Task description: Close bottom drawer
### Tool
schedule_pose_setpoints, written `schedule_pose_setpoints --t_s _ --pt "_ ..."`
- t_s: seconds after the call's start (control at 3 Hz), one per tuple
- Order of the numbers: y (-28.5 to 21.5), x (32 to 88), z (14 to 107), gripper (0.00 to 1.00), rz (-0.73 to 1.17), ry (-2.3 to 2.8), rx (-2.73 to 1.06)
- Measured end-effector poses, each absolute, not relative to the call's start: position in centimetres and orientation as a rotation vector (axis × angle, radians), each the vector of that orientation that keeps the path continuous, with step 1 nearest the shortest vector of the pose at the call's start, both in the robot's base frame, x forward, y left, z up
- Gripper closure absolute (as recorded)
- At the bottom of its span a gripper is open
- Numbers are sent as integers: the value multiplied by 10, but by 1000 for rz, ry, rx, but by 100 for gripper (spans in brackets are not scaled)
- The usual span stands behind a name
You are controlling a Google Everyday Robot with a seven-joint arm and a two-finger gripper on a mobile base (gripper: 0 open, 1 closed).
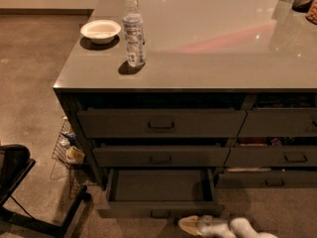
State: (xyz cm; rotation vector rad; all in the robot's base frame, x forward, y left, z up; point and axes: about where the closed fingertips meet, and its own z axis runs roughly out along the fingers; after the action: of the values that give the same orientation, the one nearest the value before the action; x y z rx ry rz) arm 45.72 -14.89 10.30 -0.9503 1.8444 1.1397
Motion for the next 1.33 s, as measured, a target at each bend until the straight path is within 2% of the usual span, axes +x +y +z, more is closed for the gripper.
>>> schedule_pose_setpoints --t_s 0.33,0.67,1.0,1.33 --pt "-116 487 102 100 1190 1796 -985" --pt "-116 487 102 100 1190 1796 -985" --pt "-135 512 106 100 1109 1818 -983" --pt "-179 568 122 100 956 1878 -974"
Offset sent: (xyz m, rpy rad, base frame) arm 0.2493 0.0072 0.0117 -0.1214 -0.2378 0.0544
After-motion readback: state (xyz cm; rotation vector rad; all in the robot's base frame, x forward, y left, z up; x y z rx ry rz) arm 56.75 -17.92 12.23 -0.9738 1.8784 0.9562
